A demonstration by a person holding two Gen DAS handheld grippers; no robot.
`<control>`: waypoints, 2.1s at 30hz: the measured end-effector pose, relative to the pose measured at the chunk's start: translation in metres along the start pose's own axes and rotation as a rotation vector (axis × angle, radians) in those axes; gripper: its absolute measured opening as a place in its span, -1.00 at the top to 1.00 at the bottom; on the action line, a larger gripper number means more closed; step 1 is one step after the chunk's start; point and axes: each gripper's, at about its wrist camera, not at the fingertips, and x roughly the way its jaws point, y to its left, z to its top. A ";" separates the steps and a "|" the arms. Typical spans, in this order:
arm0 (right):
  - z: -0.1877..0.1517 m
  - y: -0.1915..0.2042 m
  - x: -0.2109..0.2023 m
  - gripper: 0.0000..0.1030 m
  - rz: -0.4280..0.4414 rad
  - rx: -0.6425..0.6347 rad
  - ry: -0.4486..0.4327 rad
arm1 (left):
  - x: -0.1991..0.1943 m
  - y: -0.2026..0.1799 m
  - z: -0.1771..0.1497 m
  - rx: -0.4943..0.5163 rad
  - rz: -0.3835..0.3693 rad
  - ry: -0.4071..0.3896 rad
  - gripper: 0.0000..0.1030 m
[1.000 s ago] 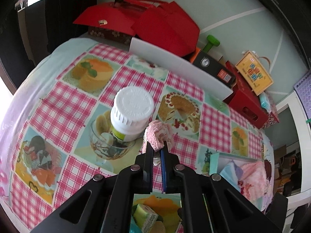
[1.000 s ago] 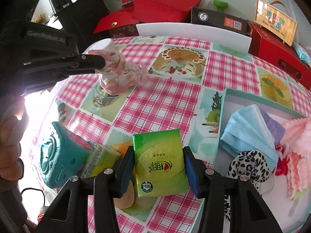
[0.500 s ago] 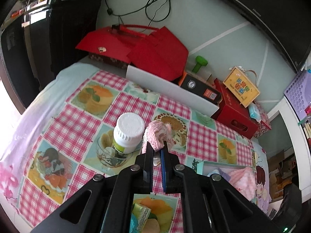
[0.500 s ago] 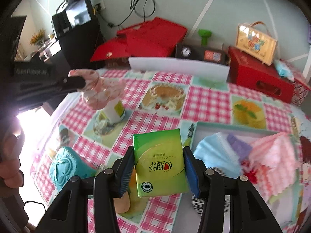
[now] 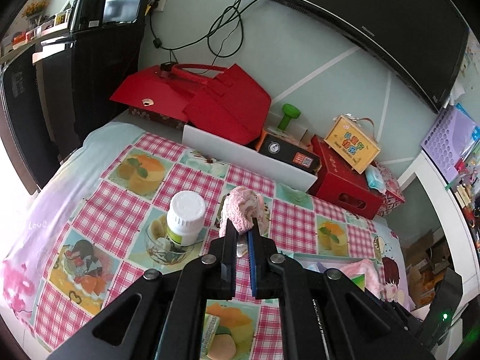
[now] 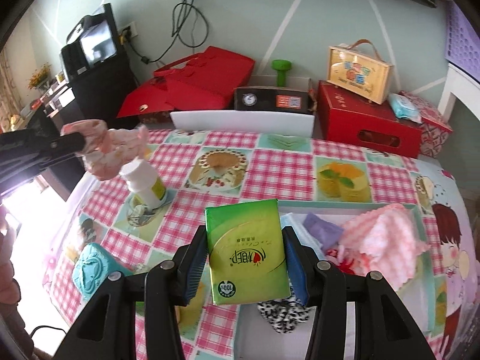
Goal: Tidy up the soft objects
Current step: 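Carry the pink scrunchie and green tissue packet over the tray with both tools, then lower both items into the tray and open both tools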
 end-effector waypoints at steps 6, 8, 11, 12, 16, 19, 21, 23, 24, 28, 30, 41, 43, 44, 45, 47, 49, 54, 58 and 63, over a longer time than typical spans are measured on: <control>0.001 -0.028 -0.010 0.00 -0.037 0.061 -0.022 | -0.010 -0.014 -0.002 0.033 -0.026 -0.024 0.88; 0.001 -0.038 -0.012 0.00 -0.052 0.083 -0.026 | -0.012 -0.020 -0.004 0.044 -0.041 -0.026 0.88; 0.000 -0.056 -0.017 0.00 -0.076 0.126 -0.031 | -0.013 -0.030 -0.007 0.068 -0.069 -0.019 0.88; 0.000 -0.062 -0.018 0.00 -0.084 0.140 -0.032 | -0.013 -0.034 -0.008 0.077 -0.076 -0.016 0.88; -0.003 -0.091 -0.024 0.00 -0.134 0.200 -0.036 | -0.008 -0.052 -0.015 0.118 -0.106 0.010 0.88; -0.006 -0.110 -0.028 0.00 -0.189 0.238 -0.033 | -0.003 -0.067 -0.021 0.153 -0.128 0.033 0.88; -0.009 -0.125 -0.030 0.00 -0.220 0.270 -0.030 | 0.000 -0.077 -0.027 0.182 -0.136 0.047 0.88; -0.012 -0.137 -0.033 0.00 -0.229 0.299 -0.028 | 0.002 -0.088 -0.033 0.212 -0.148 0.063 0.88; -0.013 -0.143 -0.035 0.00 -0.232 0.315 -0.027 | 0.004 -0.095 -0.037 0.228 -0.156 0.073 0.88; -0.017 -0.158 -0.039 0.00 -0.249 0.353 -0.024 | 0.011 -0.118 -0.052 0.293 -0.184 0.117 0.88; -0.019 -0.163 -0.040 0.00 -0.260 0.359 -0.021 | 0.016 -0.127 -0.059 0.319 -0.195 0.141 0.88; -0.033 -0.169 -0.003 -0.01 -0.262 0.364 0.130 | 0.070 -0.164 -0.115 0.414 -0.208 0.348 0.88; -0.035 -0.166 0.004 -0.01 -0.259 0.349 0.151 | 0.077 -0.167 -0.122 0.425 -0.200 0.372 0.88; -0.035 -0.164 0.007 -0.01 -0.256 0.342 0.160 | 0.081 -0.168 -0.127 0.431 -0.195 0.391 0.88; -0.036 -0.163 0.009 -0.01 -0.253 0.337 0.167 | 0.085 -0.169 -0.131 0.436 -0.191 0.407 0.88; -0.038 -0.162 0.017 -0.01 -0.241 0.332 0.188 | 0.092 -0.171 -0.138 0.446 -0.184 0.432 0.88; -0.041 -0.161 0.026 -0.01 -0.225 0.332 0.214 | 0.099 -0.172 -0.145 0.459 -0.170 0.453 0.88; -0.049 -0.158 0.048 -0.01 -0.212 0.320 0.280 | 0.118 -0.168 -0.158 0.471 -0.120 0.505 0.86; -0.054 -0.160 0.057 -0.01 -0.212 0.325 0.312 | 0.127 -0.165 -0.163 0.470 -0.100 0.529 0.86; -0.057 -0.162 0.064 -0.08 -0.227 0.330 0.343 | 0.134 -0.163 -0.166 0.465 -0.092 0.549 0.83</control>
